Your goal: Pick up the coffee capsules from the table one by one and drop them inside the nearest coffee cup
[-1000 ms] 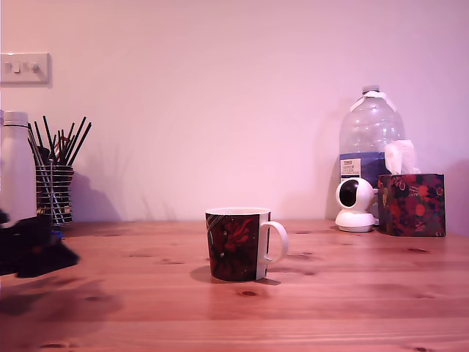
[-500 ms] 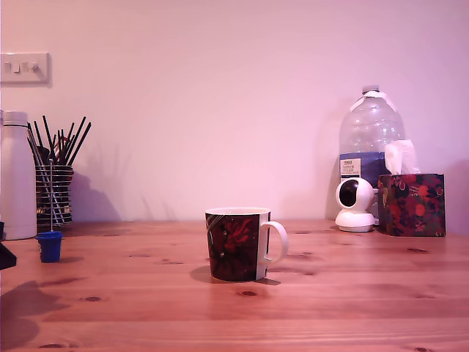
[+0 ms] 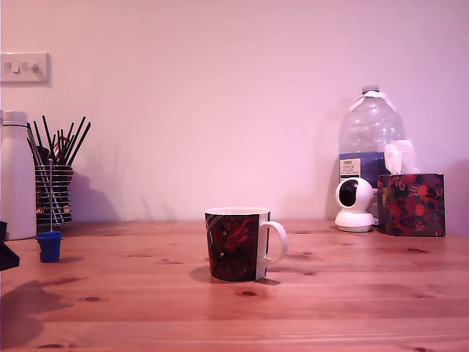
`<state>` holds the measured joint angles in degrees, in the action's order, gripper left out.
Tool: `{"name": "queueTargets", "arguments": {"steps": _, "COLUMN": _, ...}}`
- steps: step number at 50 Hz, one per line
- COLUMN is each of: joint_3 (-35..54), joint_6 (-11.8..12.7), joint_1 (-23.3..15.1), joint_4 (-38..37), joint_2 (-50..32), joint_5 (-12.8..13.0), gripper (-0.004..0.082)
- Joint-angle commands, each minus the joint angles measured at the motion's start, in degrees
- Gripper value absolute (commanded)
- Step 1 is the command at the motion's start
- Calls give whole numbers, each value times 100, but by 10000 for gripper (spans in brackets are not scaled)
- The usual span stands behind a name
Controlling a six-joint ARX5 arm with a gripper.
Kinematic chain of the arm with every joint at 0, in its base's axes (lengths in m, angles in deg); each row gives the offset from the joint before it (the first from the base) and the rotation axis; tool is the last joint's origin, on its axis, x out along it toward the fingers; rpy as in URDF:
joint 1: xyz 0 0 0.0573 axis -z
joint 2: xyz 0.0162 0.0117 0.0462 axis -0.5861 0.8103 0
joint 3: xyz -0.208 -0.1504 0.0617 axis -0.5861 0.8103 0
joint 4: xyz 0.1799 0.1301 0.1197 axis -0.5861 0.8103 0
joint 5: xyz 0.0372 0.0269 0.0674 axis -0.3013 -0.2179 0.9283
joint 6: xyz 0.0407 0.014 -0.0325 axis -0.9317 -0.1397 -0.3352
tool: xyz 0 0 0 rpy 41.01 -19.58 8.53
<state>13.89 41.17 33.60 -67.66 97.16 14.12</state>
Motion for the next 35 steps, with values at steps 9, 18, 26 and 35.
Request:
{"name": "queueTargets", "arguments": {"steps": 9, "joint_3": -411, "joint_6": -243, "joint_1": 26, "joint_4": 400, "joint_2": -52, "joint_5": 2, "gripper": 519}}
{"name": "queueTargets", "arguments": {"steps": 18, "joint_3": -695, "joint_6": -588, "joint_1": 149, "joint_4": 522, "joint_2": -42, "joint_5": 2, "gripper": 521}}
{"name": "queueTargets", "arguments": {"steps": 26, "joint_3": -940, "joint_6": -789, "joint_1": 227, "joint_4": 813, "joint_2": -39, "joint_5": 7, "gripper": 552}}
{"name": "queueTargets", "arguments": {"steps": 35, "joint_3": -1091, "joint_6": -901, "joint_1": 234, "joint_4": 1032, "joint_2": -4, "joint_5": 105, "gripper": 556}}
